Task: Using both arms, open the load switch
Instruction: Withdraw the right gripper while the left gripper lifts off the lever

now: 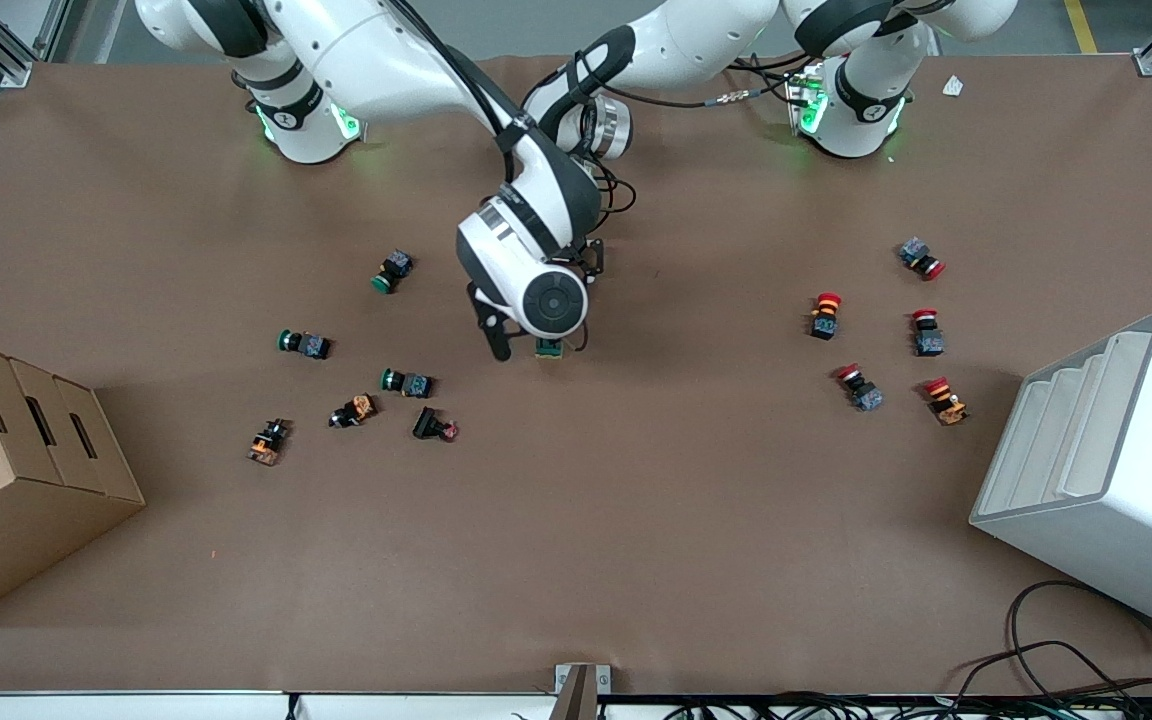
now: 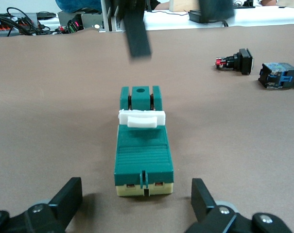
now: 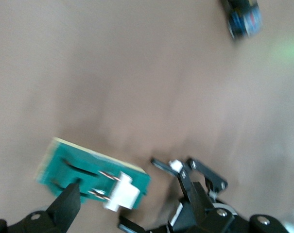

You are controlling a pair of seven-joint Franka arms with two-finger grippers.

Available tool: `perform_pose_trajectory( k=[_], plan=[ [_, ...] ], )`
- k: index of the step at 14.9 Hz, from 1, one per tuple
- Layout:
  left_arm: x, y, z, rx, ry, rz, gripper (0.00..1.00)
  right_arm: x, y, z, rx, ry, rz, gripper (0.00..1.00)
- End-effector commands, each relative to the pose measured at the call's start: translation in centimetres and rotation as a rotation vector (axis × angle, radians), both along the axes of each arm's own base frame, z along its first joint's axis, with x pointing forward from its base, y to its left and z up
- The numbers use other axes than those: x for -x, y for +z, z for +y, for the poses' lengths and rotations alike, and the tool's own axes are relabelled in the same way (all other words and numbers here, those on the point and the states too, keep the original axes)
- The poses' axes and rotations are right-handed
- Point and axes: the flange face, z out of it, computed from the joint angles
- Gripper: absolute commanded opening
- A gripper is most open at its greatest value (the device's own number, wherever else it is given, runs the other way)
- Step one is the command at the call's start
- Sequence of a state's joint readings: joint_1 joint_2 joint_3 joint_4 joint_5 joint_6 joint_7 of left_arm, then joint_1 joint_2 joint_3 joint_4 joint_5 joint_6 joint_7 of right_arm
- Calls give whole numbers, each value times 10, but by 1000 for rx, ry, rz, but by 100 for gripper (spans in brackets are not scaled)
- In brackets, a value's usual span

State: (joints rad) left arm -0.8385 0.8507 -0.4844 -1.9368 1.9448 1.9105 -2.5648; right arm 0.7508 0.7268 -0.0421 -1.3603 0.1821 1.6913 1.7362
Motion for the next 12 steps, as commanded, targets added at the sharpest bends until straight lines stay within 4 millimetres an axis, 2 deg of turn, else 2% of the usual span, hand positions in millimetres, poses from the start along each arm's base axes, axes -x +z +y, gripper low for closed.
perform_pose_trajectory(
  k=[1,2,4,7,10,12],
  plan=[
    [8,-34,7,-36,-12,74,98,-40,65,-63,-82,171,-29,100],
    [8,-33,7,-36,-13,73,98,-52,79,-86,-110,238,-21,100],
    [7,-30,6,-39,-12,71,98,-79,111,-146,-170,347,-31,100],
    [2,-20,-2,-45,-5,86,98,-107,158,-234,-262,559,-39,100],
    [3,-8,-12,-57,22,140,97,-123,192,-321,-351,769,-43,100],
    [3,15,-24,-84,72,202,97,-129,209,-385,-414,901,-49,100]
  ],
)
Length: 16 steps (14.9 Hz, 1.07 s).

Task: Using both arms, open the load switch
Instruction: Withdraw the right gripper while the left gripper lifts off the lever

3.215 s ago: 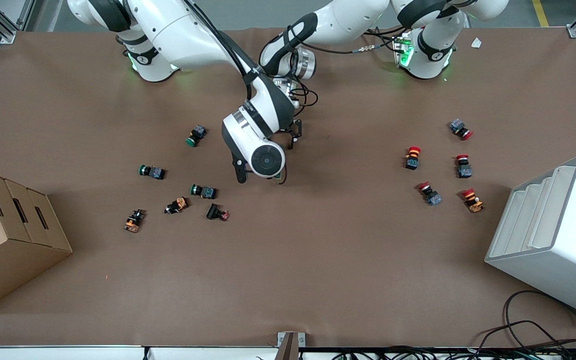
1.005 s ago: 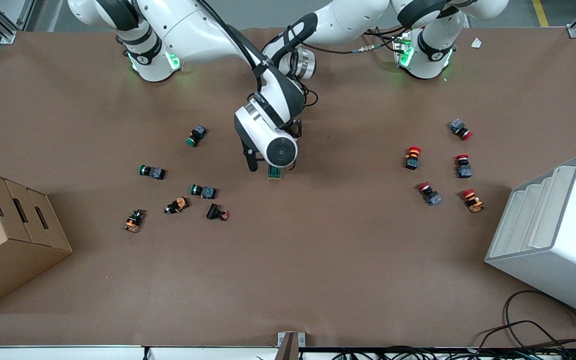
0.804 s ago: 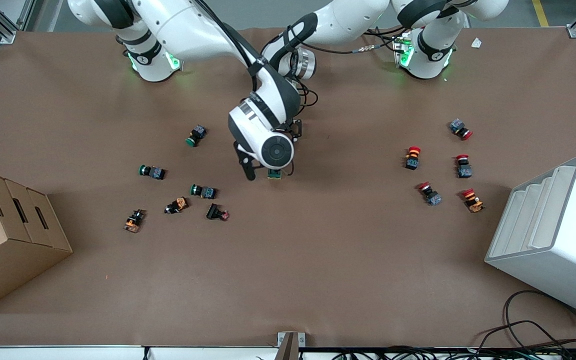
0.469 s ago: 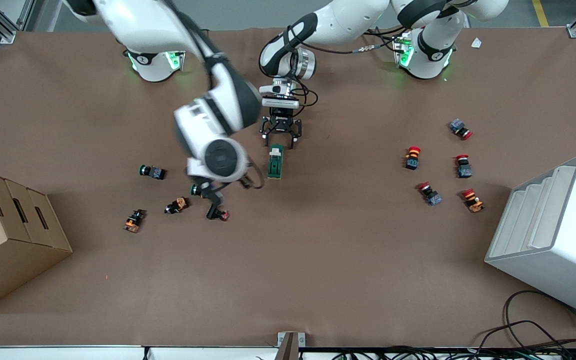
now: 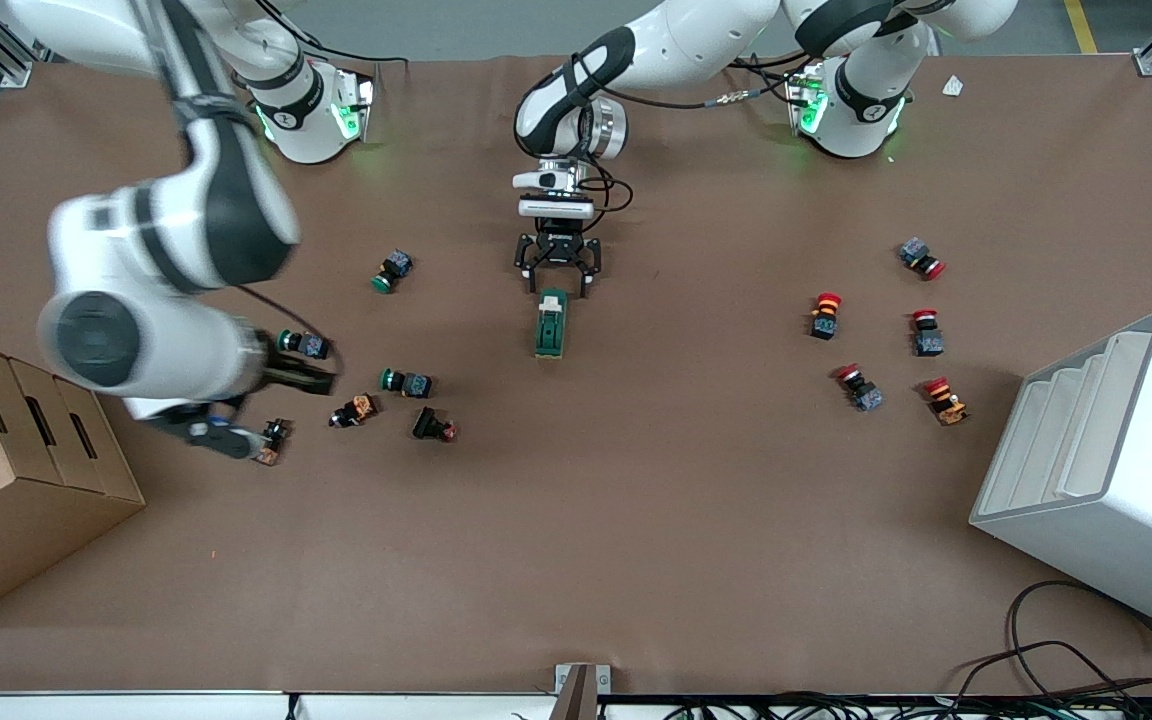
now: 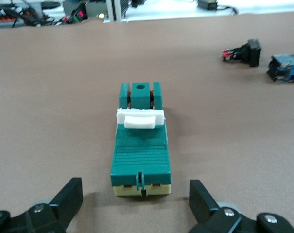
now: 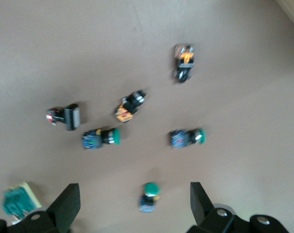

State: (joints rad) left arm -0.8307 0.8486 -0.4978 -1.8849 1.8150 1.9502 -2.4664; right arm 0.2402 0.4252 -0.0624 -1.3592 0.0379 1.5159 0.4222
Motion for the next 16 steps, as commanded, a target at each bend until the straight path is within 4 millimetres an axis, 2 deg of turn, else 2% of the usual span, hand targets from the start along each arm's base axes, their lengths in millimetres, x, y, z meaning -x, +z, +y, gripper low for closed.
perform_pose_trajectory(
  k=[1,2,5,7,8,10,11,14,16],
  plan=[
    [3,15,-16,-41,44,150,97,5,21,-77,-55,180,-10,100],
    [1,25,-23,-36,59,176,98,5,28,-104,-59,243,-18,100],
    [-8,57,-43,-54,103,248,98,6,42,-157,-77,274,-39,100],
    [-16,84,-49,-91,113,292,98,9,49,-165,-70,251,-30,100],
    [-27,100,-50,-89,126,305,98,12,50,-168,-74,248,-16,100],
    [-41,129,-55,-79,144,325,98,5,76,-173,-62,246,-67,100],
    [-56,151,-53,-74,166,349,98,4,83,-174,-57,244,-79,100],
    [-98,227,-46,-77,175,458,98,6,85,-177,-63,238,-77,100],
    [-130,277,-28,-74,169,518,98,8,87,-172,-66,240,-67,100]
  ],
)
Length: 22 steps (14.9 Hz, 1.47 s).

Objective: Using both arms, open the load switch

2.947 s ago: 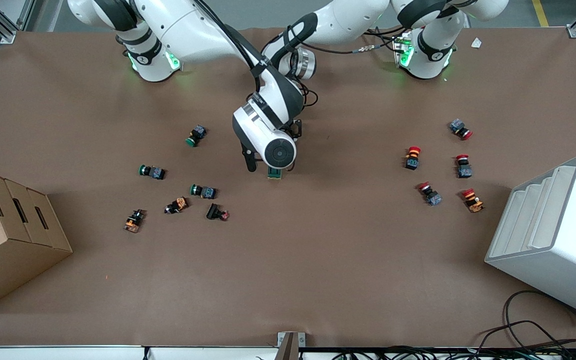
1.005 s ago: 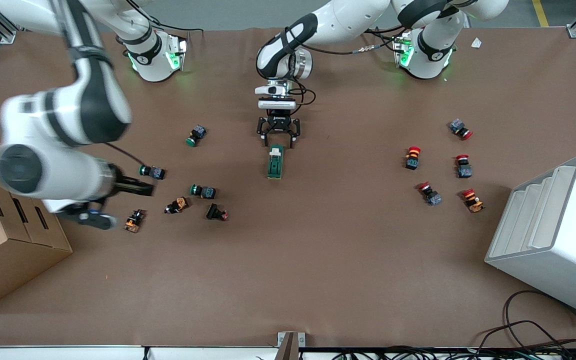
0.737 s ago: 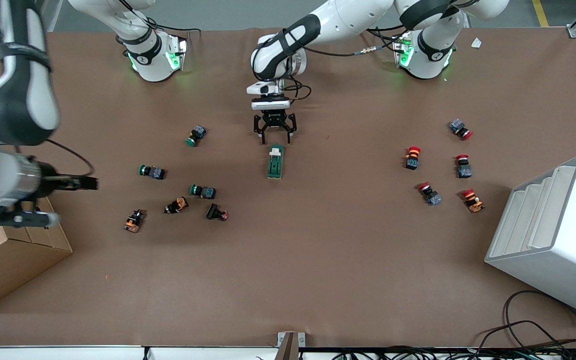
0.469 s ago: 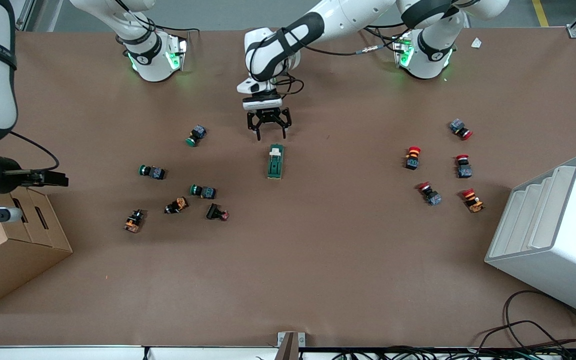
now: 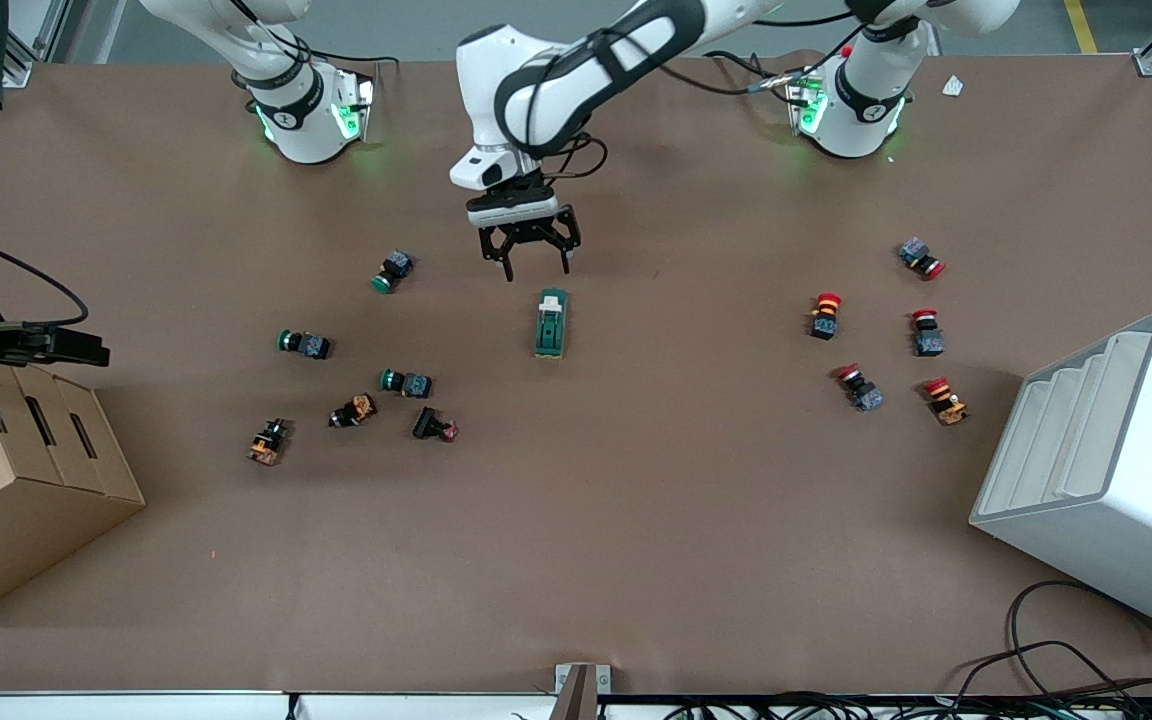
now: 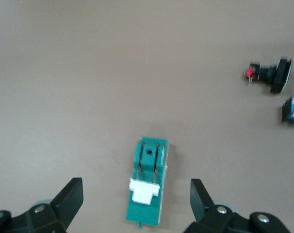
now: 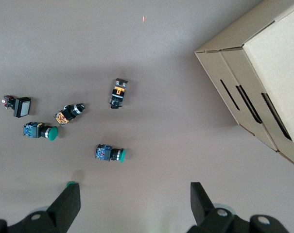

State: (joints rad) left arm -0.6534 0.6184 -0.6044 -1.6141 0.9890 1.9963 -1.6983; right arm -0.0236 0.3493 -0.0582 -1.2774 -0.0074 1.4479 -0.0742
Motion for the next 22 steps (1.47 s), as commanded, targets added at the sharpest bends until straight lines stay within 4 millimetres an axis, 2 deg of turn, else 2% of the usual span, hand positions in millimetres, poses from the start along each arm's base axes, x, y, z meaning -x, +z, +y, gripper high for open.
perform_pose_trajectory(
  k=[1,2,4,6,8,9,12,13,16,18,22],
  plan=[
    [-38,75,32,9,-19,66,98,6,6,3,2,11,10,100],
    [-50,99,46,10,-26,96,98,9,7,3,-2,8,24,100],
    [-81,142,85,-34,-58,158,98,17,14,6,-7,10,53,100],
    [-104,182,124,-44,-113,230,98,16,22,9,-3,13,35,100],
    [-129,211,170,-80,-143,285,99,18,28,8,-7,12,28,100],
    [-143,229,194,-83,-170,306,99,24,38,6,-9,10,22,100],
    [-202,270,279,-45,-179,376,100,39,48,11,-12,22,37,100],
    [-212,280,301,-34,-179,394,100,46,49,12,-12,22,37,100],
    [-233,296,360,-20,-101,450,100,60,60,13,-11,15,28,100],
    [-233,311,381,-13,-92,466,100,70,70,14,-11,14,19,100],
    [-237,326,467,-28,-184,493,100,105,91,16,-5,5,-23,100]
  ],
)
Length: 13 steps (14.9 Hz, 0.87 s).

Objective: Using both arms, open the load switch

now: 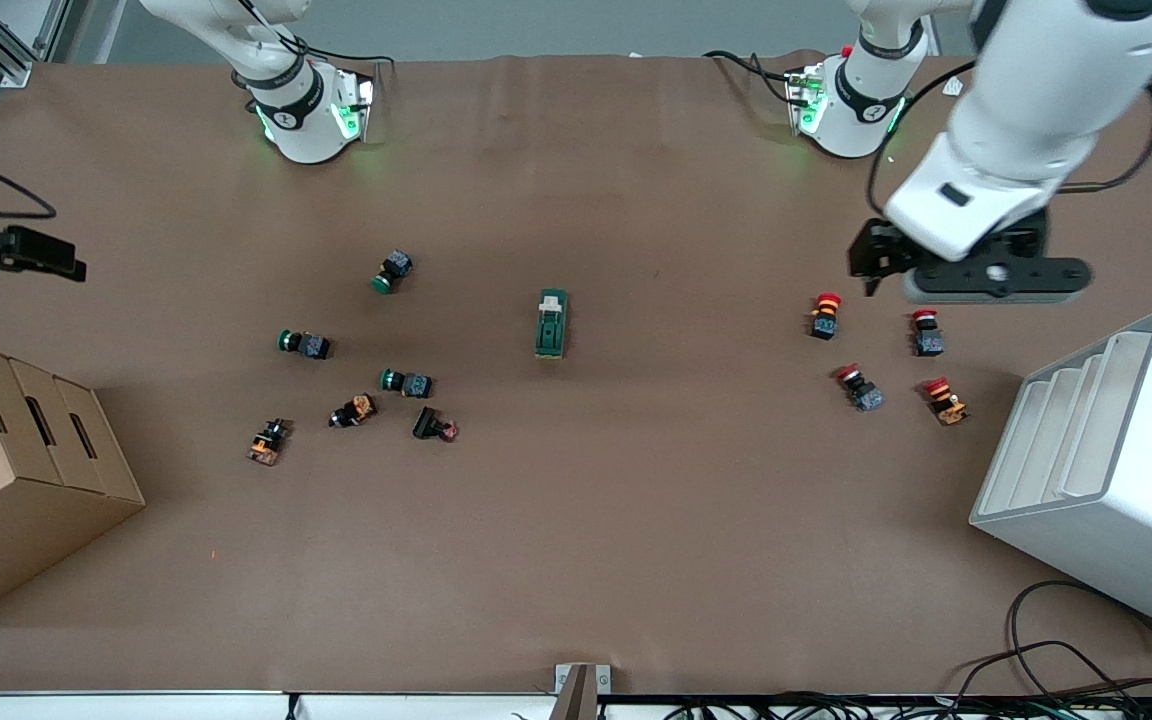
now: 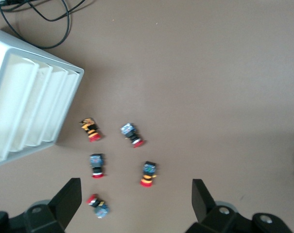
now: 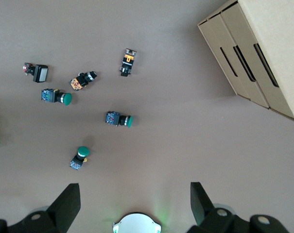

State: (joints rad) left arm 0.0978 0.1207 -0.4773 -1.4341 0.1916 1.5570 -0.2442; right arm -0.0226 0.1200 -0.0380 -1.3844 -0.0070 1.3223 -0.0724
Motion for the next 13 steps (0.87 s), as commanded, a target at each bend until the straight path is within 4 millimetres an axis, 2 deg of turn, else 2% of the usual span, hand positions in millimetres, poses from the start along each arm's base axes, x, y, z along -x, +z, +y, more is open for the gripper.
perform_pose_trajectory(
  k=[1,3,5,8,13],
  plan=[
    [12,13,60,27,-64,31,100,34,16,4,16,-38,-31,100],
    [20,13,101,83,-46,54,100,44,28,11,24,-68,-47,100],
    [30,13,122,125,-5,60,100,54,32,10,23,-70,-55,100],
    [42,12,135,124,-5,66,100,74,39,11,18,-66,-73,100],
    [56,22,140,122,4,61,100,72,41,14,13,-58,-93,100]
  ],
)
